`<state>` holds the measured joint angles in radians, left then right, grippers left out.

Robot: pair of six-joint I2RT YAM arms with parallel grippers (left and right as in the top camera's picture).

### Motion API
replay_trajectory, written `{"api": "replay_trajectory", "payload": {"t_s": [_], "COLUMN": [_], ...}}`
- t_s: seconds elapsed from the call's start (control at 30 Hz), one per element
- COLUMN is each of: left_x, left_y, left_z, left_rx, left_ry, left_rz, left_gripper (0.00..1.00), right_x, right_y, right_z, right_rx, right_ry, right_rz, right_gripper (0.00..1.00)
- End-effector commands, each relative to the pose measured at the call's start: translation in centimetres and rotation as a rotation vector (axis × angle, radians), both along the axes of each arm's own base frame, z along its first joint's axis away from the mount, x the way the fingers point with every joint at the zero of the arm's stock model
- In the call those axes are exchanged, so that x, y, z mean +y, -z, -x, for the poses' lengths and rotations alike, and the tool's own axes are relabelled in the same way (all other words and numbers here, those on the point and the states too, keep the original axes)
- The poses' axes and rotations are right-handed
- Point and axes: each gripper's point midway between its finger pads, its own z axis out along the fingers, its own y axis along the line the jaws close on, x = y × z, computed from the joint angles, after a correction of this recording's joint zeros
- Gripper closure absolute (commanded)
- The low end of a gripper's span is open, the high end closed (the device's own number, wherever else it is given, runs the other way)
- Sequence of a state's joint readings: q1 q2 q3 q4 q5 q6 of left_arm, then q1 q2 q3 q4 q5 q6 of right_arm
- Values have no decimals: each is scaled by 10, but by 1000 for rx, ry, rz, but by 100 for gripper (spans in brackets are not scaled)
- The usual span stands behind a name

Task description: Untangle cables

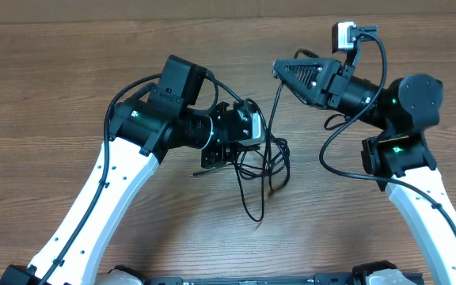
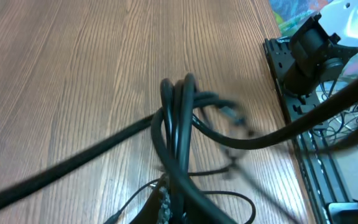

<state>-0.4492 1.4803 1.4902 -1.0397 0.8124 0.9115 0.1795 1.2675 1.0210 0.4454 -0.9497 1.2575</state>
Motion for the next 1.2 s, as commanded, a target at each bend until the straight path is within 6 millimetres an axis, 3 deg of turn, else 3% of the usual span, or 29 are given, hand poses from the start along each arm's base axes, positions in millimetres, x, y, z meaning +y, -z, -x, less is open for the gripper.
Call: {"api": "replay_trajectory", "payload": {"t_s": [0.0,0.3,0.5,0.9,1.17], "left_x": [0,12,23,25,22], "left_y": [-13,-20,-43,-47,-53], "left_z": [5,-11,-28,-26,-29], "left_rx": [-65,-127,-204,-310,-430], "left_ry": [41,-93,-248,-187,-108], "left_rz": [35,-28,-23,-42,-38], "left_gripper": [96,96,96,96,96], "right_x": [-12,-21,-19,-6,-4], "right_y": [3,45,73,59,48], "right_z": [-15,-23,-15,16,20], "right_rx": [-23,162,271,119,201], "right_ry": [81,101,65,-132,-168], "right_rz": [30,98,149,164,104], "right_gripper": [64,63,62,53,50]}}
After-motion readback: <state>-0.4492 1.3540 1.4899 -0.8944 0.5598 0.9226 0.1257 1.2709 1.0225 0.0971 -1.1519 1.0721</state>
